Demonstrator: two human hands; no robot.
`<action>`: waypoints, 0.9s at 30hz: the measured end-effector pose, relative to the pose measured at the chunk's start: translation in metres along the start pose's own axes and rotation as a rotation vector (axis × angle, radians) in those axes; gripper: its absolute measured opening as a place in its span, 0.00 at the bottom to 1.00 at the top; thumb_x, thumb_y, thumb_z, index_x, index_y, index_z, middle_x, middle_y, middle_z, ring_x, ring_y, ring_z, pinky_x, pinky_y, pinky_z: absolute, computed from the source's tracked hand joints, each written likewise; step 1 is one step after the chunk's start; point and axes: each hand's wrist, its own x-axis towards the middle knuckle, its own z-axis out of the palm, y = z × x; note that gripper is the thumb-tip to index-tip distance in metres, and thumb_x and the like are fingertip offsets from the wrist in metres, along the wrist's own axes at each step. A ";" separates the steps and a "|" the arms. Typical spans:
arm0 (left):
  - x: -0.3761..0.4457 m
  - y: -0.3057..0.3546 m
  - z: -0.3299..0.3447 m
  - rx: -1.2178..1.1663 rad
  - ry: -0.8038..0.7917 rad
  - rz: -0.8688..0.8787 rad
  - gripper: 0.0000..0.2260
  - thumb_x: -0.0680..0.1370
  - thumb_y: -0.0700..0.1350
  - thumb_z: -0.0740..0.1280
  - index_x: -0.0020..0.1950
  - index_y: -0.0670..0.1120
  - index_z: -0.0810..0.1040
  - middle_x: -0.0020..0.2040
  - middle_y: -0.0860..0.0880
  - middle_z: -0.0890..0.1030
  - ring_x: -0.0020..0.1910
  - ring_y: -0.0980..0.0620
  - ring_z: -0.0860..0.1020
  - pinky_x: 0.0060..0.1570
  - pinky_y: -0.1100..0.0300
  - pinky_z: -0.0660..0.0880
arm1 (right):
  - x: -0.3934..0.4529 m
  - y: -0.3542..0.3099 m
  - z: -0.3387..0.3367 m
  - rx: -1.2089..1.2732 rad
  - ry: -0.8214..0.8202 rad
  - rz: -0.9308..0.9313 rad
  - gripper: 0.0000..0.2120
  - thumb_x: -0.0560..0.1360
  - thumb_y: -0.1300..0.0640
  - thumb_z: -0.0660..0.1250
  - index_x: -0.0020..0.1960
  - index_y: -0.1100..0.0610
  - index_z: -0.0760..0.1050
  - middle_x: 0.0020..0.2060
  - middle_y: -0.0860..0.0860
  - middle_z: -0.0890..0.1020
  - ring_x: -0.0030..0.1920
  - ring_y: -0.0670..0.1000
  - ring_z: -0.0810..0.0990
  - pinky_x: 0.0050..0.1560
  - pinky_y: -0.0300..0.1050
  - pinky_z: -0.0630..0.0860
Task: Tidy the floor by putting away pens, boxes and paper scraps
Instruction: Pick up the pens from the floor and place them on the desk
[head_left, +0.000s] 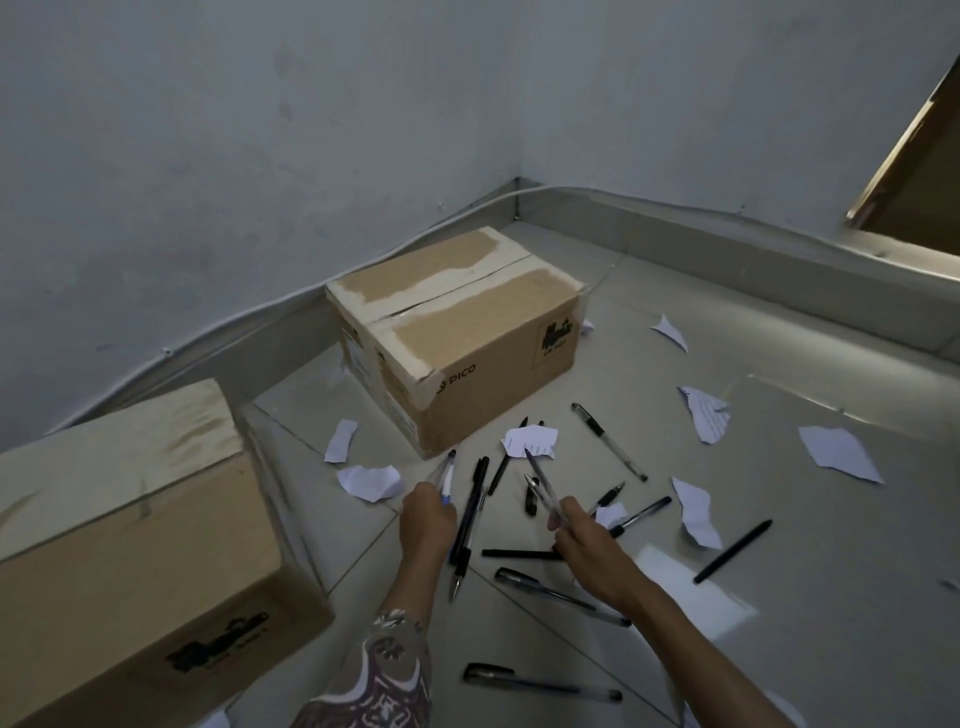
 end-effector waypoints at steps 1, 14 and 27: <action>0.000 0.000 -0.001 0.023 -0.004 0.015 0.10 0.78 0.38 0.60 0.54 0.32 0.72 0.56 0.34 0.76 0.55 0.38 0.76 0.49 0.52 0.73 | 0.000 -0.001 0.001 0.000 0.003 0.007 0.04 0.80 0.62 0.52 0.50 0.56 0.65 0.35 0.48 0.70 0.33 0.41 0.67 0.36 0.32 0.64; -0.002 -0.015 -0.030 -0.003 -0.086 0.108 0.08 0.79 0.36 0.55 0.55 0.33 0.65 0.56 0.32 0.75 0.55 0.36 0.75 0.53 0.49 0.72 | 0.010 -0.034 0.011 0.459 0.078 0.183 0.12 0.81 0.58 0.51 0.44 0.61 0.69 0.29 0.52 0.70 0.27 0.47 0.66 0.26 0.36 0.63; -0.011 0.047 -0.052 -0.338 -0.482 0.021 0.10 0.81 0.38 0.52 0.44 0.43 0.70 0.33 0.47 0.68 0.27 0.53 0.64 0.27 0.63 0.60 | 0.041 -0.082 -0.006 0.883 0.133 0.294 0.18 0.81 0.48 0.51 0.35 0.55 0.61 0.18 0.45 0.59 0.19 0.45 0.55 0.25 0.36 0.53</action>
